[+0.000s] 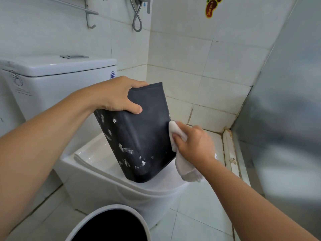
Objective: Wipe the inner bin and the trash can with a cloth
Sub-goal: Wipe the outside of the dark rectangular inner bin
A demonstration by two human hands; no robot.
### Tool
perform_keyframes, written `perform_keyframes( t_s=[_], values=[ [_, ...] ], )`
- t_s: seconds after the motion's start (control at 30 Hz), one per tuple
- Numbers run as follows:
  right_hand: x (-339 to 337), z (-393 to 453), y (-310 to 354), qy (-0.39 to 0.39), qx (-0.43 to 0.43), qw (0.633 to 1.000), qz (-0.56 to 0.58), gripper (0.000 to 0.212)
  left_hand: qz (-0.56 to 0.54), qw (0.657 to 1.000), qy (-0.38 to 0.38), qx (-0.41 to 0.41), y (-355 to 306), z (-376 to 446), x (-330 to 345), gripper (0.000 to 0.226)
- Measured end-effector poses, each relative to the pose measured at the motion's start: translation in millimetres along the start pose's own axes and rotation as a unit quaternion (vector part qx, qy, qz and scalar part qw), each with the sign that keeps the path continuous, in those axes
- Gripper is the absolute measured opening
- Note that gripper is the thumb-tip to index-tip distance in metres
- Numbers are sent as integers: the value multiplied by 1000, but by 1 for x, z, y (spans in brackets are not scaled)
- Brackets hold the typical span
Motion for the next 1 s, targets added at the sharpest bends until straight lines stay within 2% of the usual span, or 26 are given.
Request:
perform_keyframes(
  t_s=[0.17, 0.27, 0.33, 0.43, 0.53, 0.63, 0.73, 0.8, 0.9, 1.0],
  values=[
    [3, -5, 6, 2, -56, 996, -66, 28, 17, 1000, 5, 1, 0, 3, 2, 66],
    [14, -28, -6, 75, -87, 984, -138, 24, 19, 1000, 4, -2, 1, 4, 2, 66],
    [17, -38, -13, 109, -81, 980, -144, 21, 27, 1000, 6, 1, -2, 6, 3, 66],
    [9, -27, -16, 81, -29, 990, -110, 9, 32, 999, 2, -5, -2, 6, 2, 66],
    [-4, -3, -13, 19, 45, 997, -68, 16, 6, 1000, -1, -11, 2, 2, 1, 67],
    [-7, -4, 5, -1, 56, 997, -61, 14, 17, 1000, 4, 8, -6, 4, 5, 65],
    [-4, -30, 24, 19, 64, 996, -61, 24, 22, 1000, -2, 15, -6, 6, 5, 60],
    [-2, -53, 42, 22, 43, 996, -74, 33, 28, 1000, 1, 11, -4, 5, 5, 59],
    [1, -85, 67, 65, 2, 996, -57, 55, 33, 999, 1, 5, 0, 4, 4, 60],
    [-4, -83, 62, 94, -14, 995, -11, 57, 23, 1000, -5, 2, 3, 3, 2, 58]
  ],
)
Point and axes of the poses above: each hand's wrist, its own z-axis towards the middle knuckle, its own x-axis out of the palm, y = z × x, the point moved 9 cm from there along z, towards the middle knuckle, and after that the axes turned 14 degrees about x, right-handed, at the moved point
